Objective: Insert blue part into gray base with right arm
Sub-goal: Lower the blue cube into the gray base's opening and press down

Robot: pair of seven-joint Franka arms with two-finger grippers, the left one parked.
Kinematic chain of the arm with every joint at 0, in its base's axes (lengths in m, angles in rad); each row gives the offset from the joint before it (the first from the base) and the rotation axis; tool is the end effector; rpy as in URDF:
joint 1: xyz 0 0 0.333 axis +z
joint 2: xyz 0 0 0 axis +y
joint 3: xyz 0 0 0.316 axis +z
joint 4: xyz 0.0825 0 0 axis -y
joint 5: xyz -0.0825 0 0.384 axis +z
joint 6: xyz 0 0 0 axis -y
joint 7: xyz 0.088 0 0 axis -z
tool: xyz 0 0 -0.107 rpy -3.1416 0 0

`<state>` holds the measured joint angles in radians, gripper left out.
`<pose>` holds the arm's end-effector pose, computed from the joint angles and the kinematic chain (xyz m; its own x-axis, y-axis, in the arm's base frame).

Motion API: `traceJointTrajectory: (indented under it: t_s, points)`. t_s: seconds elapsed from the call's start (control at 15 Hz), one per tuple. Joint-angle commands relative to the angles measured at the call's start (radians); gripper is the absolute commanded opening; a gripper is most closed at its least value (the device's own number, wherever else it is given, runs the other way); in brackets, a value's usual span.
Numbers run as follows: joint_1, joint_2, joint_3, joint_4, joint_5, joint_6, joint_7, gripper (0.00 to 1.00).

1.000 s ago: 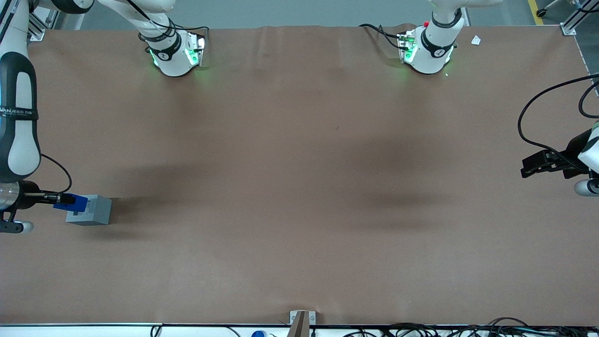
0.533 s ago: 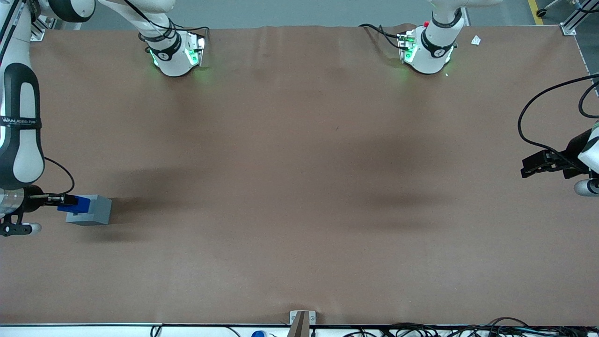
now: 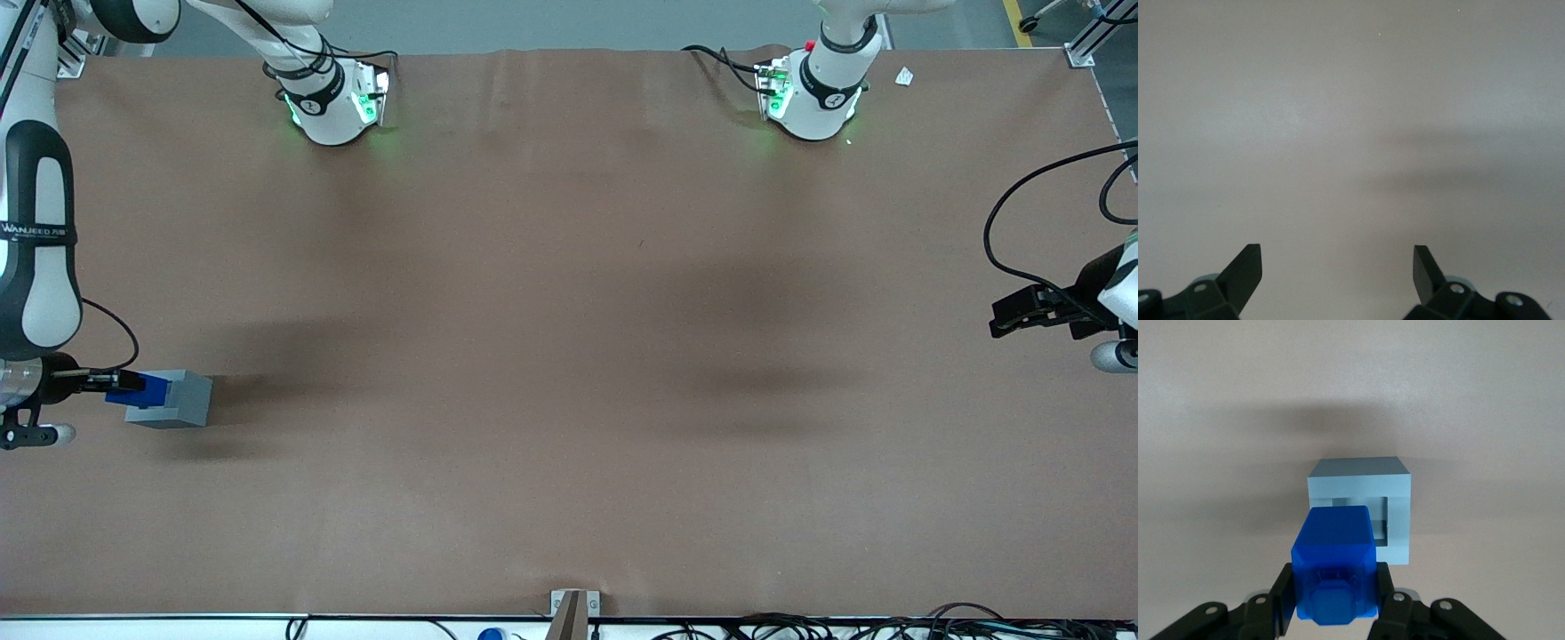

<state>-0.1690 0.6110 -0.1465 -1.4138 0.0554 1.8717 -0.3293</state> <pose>0.6730 -0.1958 0.3343 0.9887 0.0145 -0.1491 0.0123 -0.9998 -0.0151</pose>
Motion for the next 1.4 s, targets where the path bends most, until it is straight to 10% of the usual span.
traceJointTrajectory:
  t_s: [0.0,1.33]
  points:
    - [-0.014,0.003,0.011,-0.020,-0.006,0.032,-0.016,0.04]
    - [-0.026,-0.002,0.013,-0.091,-0.009,0.115,-0.016,0.04]
